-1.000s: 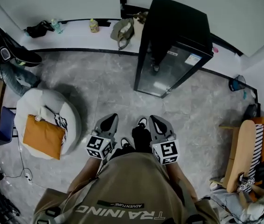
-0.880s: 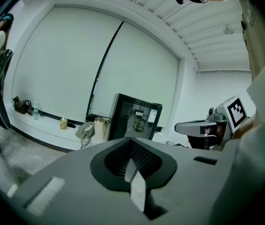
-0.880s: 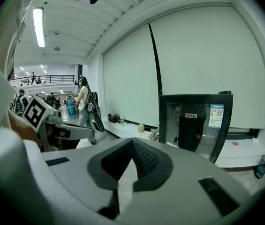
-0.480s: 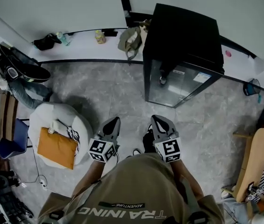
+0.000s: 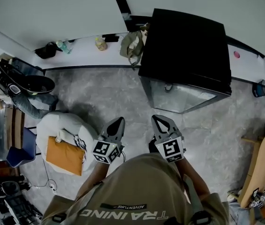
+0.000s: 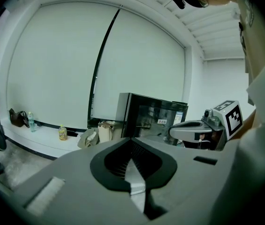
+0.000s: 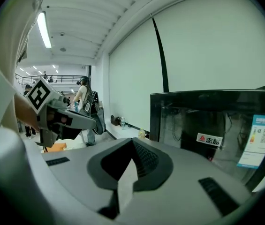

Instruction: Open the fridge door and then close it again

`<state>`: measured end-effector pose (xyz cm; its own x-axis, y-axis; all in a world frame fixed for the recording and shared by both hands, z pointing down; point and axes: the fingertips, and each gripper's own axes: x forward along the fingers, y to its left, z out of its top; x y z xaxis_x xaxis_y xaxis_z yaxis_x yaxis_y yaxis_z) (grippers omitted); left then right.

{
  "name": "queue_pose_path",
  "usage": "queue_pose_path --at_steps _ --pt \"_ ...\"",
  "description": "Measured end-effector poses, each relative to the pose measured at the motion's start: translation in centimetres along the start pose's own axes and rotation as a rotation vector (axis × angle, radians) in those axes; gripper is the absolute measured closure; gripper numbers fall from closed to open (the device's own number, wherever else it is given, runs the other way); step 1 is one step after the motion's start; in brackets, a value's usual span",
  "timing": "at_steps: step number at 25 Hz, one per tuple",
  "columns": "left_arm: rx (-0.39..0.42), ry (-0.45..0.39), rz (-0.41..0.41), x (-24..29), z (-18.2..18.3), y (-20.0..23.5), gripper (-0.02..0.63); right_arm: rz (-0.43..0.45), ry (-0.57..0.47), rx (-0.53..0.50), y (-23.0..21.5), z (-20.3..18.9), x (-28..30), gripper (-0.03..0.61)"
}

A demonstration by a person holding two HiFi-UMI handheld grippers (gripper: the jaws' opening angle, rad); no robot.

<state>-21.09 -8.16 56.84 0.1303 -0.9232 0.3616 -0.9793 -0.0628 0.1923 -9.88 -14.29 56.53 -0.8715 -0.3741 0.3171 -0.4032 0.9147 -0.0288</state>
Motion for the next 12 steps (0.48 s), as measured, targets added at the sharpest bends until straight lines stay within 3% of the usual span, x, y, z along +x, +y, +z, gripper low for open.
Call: queue_pose_path --at_steps 7,12 --pt "-0.029 0.014 -0.016 3.3 0.4 1.5 0.613 0.048 0.008 -0.007 -1.3 1.0 3.9 0.583" --pt "-0.031 0.015 -0.069 4.7 1.0 1.6 0.612 0.018 0.028 0.040 -2.0 1.3 4.9 0.583"
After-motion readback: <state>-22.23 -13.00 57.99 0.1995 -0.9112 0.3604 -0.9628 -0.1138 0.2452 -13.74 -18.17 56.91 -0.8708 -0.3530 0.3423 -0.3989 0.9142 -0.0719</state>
